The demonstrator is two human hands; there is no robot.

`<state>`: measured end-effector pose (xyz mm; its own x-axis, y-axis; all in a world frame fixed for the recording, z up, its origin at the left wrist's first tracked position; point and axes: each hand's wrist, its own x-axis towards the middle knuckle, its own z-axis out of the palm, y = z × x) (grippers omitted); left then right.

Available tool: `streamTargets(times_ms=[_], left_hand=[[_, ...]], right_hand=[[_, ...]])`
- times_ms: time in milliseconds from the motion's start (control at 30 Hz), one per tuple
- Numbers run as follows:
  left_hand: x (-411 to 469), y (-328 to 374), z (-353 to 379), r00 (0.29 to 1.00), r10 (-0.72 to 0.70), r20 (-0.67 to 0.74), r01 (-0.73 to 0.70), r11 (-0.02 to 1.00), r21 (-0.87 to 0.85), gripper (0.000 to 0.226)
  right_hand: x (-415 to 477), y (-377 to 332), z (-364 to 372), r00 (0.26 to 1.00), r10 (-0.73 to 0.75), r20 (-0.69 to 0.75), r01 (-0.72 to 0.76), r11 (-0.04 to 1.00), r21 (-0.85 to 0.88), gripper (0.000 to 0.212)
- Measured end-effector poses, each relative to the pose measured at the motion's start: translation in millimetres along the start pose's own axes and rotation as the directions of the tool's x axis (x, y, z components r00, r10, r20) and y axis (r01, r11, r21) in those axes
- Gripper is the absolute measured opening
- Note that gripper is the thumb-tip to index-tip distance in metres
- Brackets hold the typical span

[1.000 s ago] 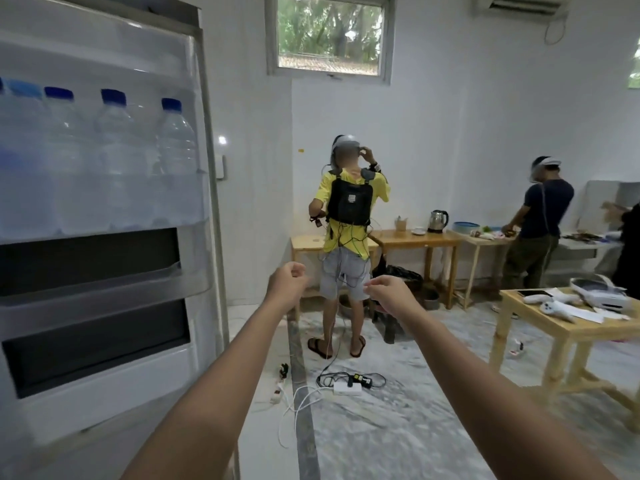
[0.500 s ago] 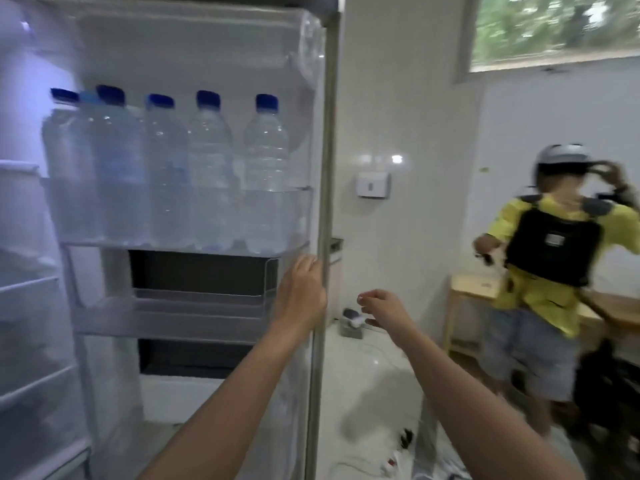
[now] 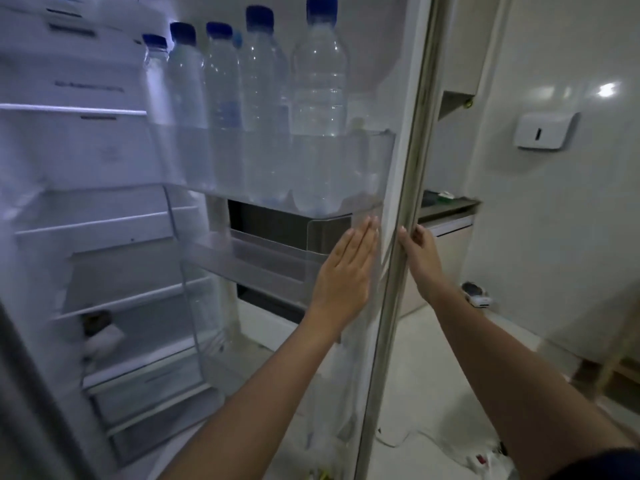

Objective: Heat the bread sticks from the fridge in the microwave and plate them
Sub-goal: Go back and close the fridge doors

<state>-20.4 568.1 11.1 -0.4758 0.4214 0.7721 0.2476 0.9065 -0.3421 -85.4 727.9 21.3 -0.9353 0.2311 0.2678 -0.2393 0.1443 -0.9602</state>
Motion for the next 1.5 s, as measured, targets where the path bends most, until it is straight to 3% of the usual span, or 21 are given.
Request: streamTargets(times_ms=[167,300,400,733,967,1233,1333,1433,1500], left_hand=[[-14.6,-3.6,1.6,0.999,-0.039,0.026,0.038,0.999,0.024,0.073],[-28.6,-19.4,-10.3,0.999,-0.034,-0.006,0.035,0.997,0.074,0.067],[-48.3,-35.5,-25.5,0.999,-0.03,-0.024,0.031,0.997,0.064,0.065],[-129.2,-126.0,-74.1,0.999,-0.041,-0.024,0.042,0.999,0.023,0.065],[-182.3,-177.0,-105.3,0.962,-0.262,0.074,0.265,0.964,-0.027,0.073],[-219.0,-230.6,-137.9,0.864,-0.457,0.21,0.499,0.833,-0.239,0.078],[-218.8,-248.2,-152.6,0.801,-0.561,0.208,0.594,0.703,-0.391,0.066],[-205.1,-261.3,-170.3,0.748,-0.648,0.139,0.605,0.581,-0.545,0.054],[-191.4,-268.2,-180.9,0.751,-0.659,0.038,0.551,0.594,-0.586,0.052]], right_hand=[[-7.6,-0.9,2.1,0.999,-0.049,0.0,0.049,0.999,-0.005,0.024],[-30.5,-5.1,14.1,0.996,-0.079,-0.045,0.078,0.997,-0.022,0.043],[-55.8,-11.1,26.3,0.992,-0.104,-0.077,0.098,0.992,-0.078,0.035],[-175.5,-46.7,82.1,0.972,-0.211,-0.1,0.199,0.973,-0.12,0.059],[-235.8,-62.9,136.8,0.942,-0.331,0.051,0.335,0.931,-0.142,0.053],[-264.1,-78.0,207.3,0.835,-0.501,0.227,0.538,0.829,-0.152,0.029],[-266.1,-88.5,229.7,0.712,-0.644,0.28,0.693,0.709,-0.132,0.02],[-261.9,-103.4,249.6,0.599,-0.766,0.231,0.799,0.591,-0.113,0.017],[-251.5,-114.0,265.0,0.58,-0.805,0.128,0.814,0.58,-0.044,0.02]])
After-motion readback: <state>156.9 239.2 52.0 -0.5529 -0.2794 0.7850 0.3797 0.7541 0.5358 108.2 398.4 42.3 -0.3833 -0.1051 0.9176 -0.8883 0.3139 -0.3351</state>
